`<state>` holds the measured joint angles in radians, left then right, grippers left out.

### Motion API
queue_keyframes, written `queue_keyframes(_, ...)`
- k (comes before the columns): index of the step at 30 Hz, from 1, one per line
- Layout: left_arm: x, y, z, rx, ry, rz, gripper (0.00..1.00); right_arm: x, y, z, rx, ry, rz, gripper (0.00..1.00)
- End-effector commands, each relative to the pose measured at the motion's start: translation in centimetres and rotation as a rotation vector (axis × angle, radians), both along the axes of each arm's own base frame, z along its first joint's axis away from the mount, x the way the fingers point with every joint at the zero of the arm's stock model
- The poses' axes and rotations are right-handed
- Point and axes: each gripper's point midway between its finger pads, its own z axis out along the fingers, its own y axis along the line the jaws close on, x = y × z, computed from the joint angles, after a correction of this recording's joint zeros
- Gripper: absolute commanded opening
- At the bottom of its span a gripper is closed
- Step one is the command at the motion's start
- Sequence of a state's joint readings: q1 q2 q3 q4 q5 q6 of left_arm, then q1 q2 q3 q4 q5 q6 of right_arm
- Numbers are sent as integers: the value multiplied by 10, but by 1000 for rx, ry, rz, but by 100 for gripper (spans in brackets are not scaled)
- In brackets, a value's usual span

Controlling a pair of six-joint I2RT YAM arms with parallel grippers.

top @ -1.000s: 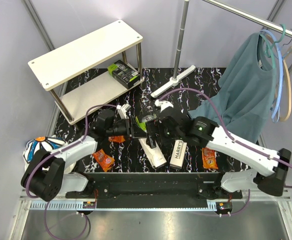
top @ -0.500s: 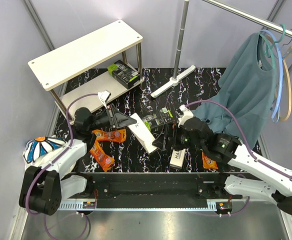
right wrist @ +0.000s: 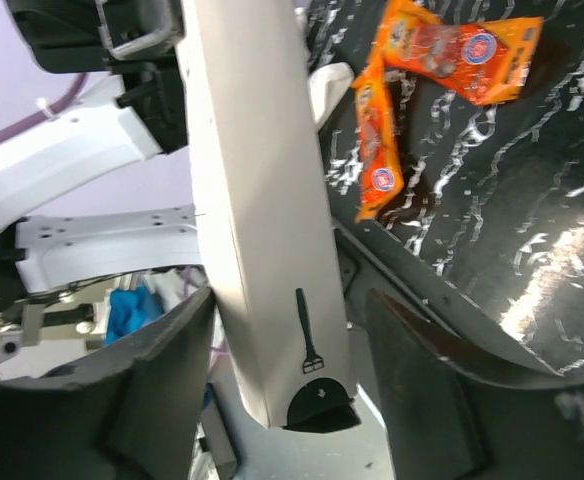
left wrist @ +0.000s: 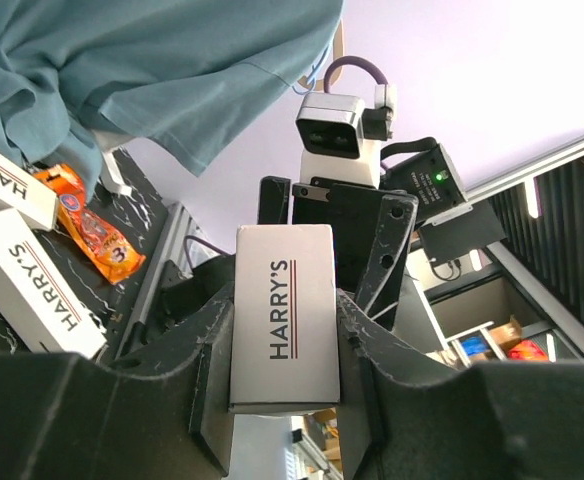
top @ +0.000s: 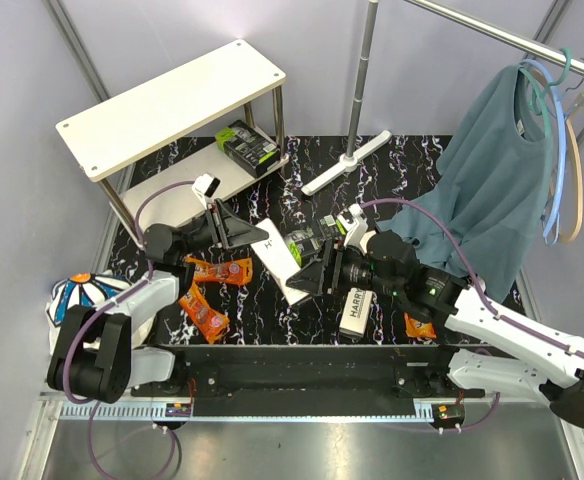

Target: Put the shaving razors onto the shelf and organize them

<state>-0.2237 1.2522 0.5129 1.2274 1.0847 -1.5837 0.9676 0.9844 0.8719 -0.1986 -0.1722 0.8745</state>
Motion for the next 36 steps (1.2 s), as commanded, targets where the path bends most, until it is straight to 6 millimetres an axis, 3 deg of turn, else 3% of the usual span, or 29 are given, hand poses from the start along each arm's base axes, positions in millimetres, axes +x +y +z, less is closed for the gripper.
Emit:
queue_keyframes(1, -22, 8, 33, -76, -207, -17, 26, -2, 4, 7, 56, 4, 20, 61)
queue_keyframes(5, -16, 12, 31, -69, -205, 11, 31, -4, 5, 7, 71, 15, 25, 41)
queue_keyframes(9, -11, 16, 27, -54, -203, 26, 39, -4, 6, 7, 80, 16, 23, 31)
queue_keyframes(12, -9, 19, 26, -43, -209, 37, 57, -3, 7, 11, 87, 10, 27, 28)
queue_keyframes(14, -9, 20, 23, -29, -203, 36, 90, -3, 7, 12, 88, 8, 27, 28)
queue_keyframes(15, -9, 21, 24, -19, -228, 47, 99, -3, 7, 13, 89, 7, 27, 28)
queue_keyframes(18, -5, 26, 19, 32, -256, 86, 99, -2, 7, 16, 91, 1, 24, 27)
queue_keyframes(20, 7, 28, 6, 102, -155, 123, 99, -2, 5, 16, 85, -1, 19, 27)
queue_keyframes(21, 11, 33, 4, 182, -310, 196, 99, -1, 4, 20, 89, -7, 15, 27)
queue_keyframes(22, 29, 43, -44, 338, -25, 309, 99, -1, 4, 19, 84, -8, 13, 27)
queue_keyframes(23, 42, 56, -41, 505, -189, 411, 99, -1, 4, 20, 81, -9, 10, 27)
queue_keyframes(24, 42, 70, -45, 598, -173, 495, 99, 1, 3, 23, 82, -14, 5, 27)
queue_keyframes(25, 46, 94, -67, 735, -78, 610, 99, 1, 3, 23, 75, -15, 5, 27)
queue_keyframes(26, 46, 109, -62, 801, -106, 683, 99, 1, 4, 27, 76, -20, 7, 27)
queue_keyframes(28, 42, 144, -83, 964, -2, 822, 99, 2, 4, 26, 67, -21, 5, 27)
queue_keyframes(31, 28, 184, -94, 1130, 85, 961, 99, 5, 7, 29, 60, -28, 8, 27)
queue_keyframes(34, 17, 211, -97, 1220, 129, 1075, 99, 5, 11, 30, 56, -28, 20, 27)
queue_keyframes(36, 14, 209, -89, 1208, 99, 1079, 99, 7, 15, 32, 56, -31, 27, 26)
